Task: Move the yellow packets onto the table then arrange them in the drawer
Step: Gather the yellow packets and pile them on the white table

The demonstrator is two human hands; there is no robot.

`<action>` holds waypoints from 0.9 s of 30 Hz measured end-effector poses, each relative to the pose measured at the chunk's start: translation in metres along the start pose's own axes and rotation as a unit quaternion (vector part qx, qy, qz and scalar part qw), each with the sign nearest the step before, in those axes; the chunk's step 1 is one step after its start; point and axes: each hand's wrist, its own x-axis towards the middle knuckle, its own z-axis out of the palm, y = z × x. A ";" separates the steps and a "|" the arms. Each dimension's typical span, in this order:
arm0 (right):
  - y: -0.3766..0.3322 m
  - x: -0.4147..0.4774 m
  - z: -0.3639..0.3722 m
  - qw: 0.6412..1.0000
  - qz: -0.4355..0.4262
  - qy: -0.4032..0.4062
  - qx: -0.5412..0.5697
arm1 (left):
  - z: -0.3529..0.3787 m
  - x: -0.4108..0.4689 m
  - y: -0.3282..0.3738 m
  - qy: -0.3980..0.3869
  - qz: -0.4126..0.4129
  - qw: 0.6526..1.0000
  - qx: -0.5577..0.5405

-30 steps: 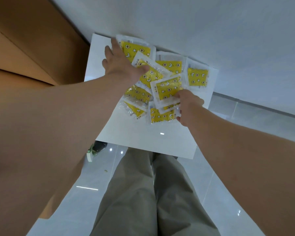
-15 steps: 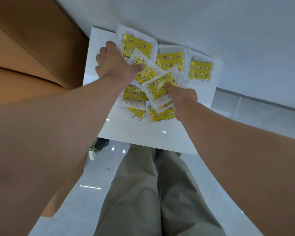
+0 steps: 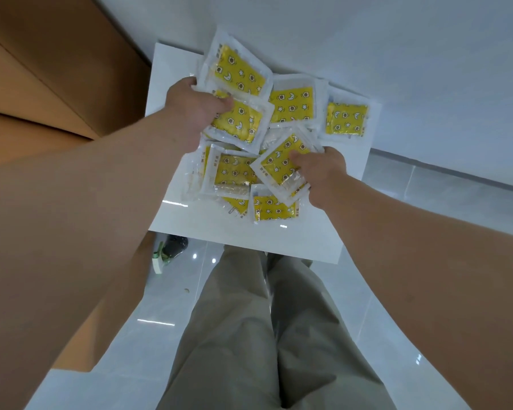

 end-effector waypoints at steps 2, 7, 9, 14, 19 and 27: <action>0.001 0.000 -0.001 1.000 -0.005 -0.001 0.000 | -0.002 -0.002 0.001 -0.011 -0.004 1.000 0.001; 0.000 0.002 -0.001 1.000 -0.010 -0.017 0.020 | -0.003 -0.005 0.000 -0.025 -0.016 0.999 0.024; -0.001 0.003 -0.001 0.999 -0.007 -0.023 0.025 | -0.004 -0.003 -0.001 -0.029 -0.027 0.999 0.027; 0.002 0.003 -0.002 0.999 -0.014 -0.038 0.028 | -0.012 -0.003 -0.002 -0.005 -0.056 0.998 0.005; -0.001 -0.003 -0.008 0.998 -0.043 -0.033 0.033 | -0.019 -0.011 -0.001 -0.007 -0.081 0.996 -0.044; -0.003 -0.005 0.001 0.998 -0.026 -0.047 0.032 | -0.019 -0.017 -0.009 -0.040 -0.089 0.995 -0.019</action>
